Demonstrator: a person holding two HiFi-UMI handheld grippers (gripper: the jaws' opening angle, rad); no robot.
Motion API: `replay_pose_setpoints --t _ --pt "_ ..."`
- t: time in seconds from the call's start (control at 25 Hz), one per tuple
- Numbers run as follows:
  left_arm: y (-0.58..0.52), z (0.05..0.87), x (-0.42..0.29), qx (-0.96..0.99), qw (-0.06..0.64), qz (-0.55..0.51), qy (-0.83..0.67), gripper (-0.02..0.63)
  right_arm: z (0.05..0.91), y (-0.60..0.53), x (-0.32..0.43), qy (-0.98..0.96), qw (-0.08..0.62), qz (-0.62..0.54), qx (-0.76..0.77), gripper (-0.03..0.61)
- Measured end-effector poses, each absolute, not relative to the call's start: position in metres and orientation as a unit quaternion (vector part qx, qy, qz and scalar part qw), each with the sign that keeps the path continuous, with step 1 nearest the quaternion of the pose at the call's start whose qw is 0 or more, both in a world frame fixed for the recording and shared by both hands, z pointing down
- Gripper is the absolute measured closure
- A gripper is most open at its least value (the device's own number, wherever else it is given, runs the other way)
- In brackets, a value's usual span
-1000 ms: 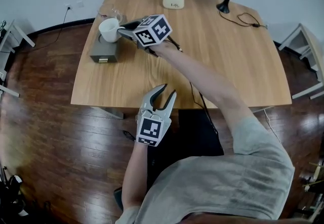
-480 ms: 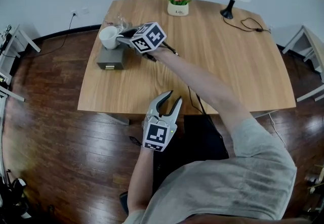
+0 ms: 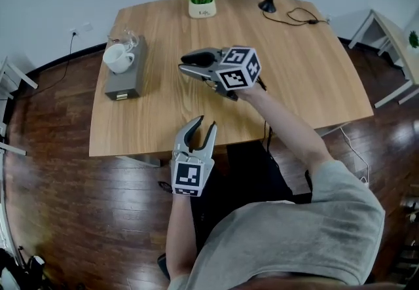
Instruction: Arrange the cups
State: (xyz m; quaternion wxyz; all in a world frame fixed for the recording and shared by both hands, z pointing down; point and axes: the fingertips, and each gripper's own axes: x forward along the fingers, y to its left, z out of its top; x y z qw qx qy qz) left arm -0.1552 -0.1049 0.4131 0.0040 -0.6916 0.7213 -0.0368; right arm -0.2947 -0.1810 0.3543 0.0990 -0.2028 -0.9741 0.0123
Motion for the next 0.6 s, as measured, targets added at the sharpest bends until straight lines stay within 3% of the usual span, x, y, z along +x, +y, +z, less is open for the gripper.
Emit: replay_pose_setpoints --t 0.32,0.6 --pt "-0.103 0.418 -0.164 -0.681 0.013 -0.043 0.731 0.493 0.348 -0.253 -0.079 -0.999 -0.006 0.027 -0.020 0.483" --pt "-0.107 0.420 -0.171 -0.664 -0.008 -0.045 0.747 0.494 0.361 -0.270 -0.016 -0.996 -0.056 -0.006 0.068 0.483"
